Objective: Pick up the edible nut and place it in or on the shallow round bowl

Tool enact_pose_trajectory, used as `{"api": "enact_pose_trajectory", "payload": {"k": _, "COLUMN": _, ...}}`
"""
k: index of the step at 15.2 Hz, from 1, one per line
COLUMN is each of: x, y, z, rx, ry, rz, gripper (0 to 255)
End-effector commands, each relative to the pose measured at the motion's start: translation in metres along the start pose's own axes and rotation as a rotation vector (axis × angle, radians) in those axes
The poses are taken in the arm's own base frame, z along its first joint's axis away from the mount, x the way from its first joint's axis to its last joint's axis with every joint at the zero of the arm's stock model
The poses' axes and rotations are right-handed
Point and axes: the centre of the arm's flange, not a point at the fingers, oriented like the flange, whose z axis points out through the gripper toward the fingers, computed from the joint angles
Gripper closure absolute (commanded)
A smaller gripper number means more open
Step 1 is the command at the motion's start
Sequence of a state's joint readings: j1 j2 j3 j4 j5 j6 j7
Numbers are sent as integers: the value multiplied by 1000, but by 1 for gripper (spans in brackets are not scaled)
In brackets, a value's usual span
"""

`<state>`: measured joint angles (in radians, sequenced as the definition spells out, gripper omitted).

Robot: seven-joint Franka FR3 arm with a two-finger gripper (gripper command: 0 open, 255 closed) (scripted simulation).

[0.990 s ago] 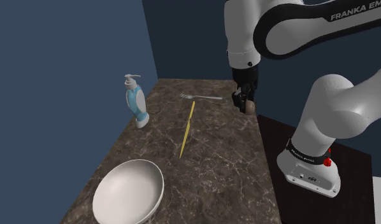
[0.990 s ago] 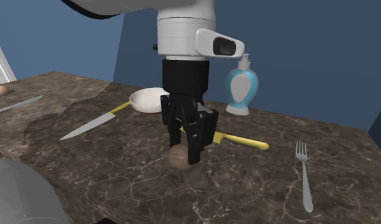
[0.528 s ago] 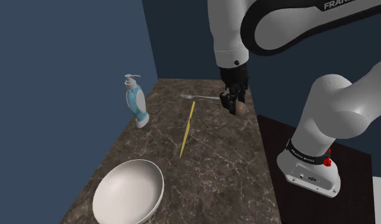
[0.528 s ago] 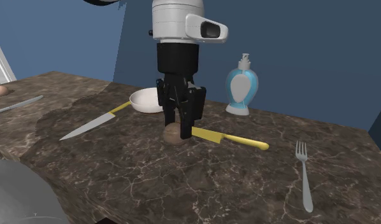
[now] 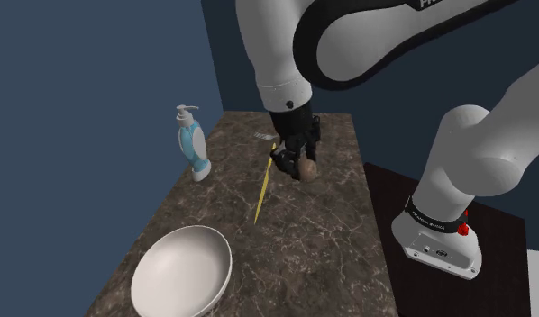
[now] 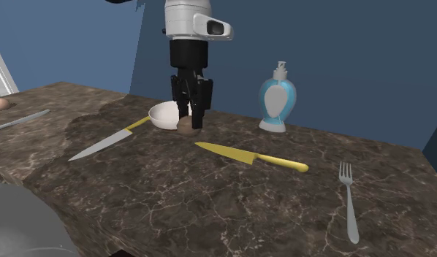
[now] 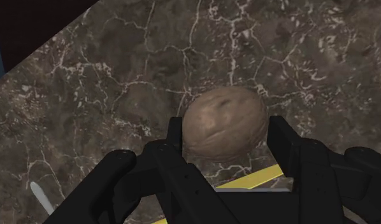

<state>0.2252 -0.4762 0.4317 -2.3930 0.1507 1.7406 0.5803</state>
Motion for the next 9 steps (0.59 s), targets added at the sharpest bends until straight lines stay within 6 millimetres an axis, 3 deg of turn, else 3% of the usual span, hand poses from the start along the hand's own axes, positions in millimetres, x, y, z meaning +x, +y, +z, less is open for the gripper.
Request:
{"api": "enact_pose_trajectory", "payload": {"k": 1, "x": 9, "y": -27, "z": -5, "rx": 2, "ry": -1, "rz": 0, "gripper": 255}}
{"api": "enact_pose_trajectory", "payload": {"k": 9, "x": 36, "y": -126, "z": -28, "rx": 2, "ry": -1, "rz": 0, "gripper": 255}}
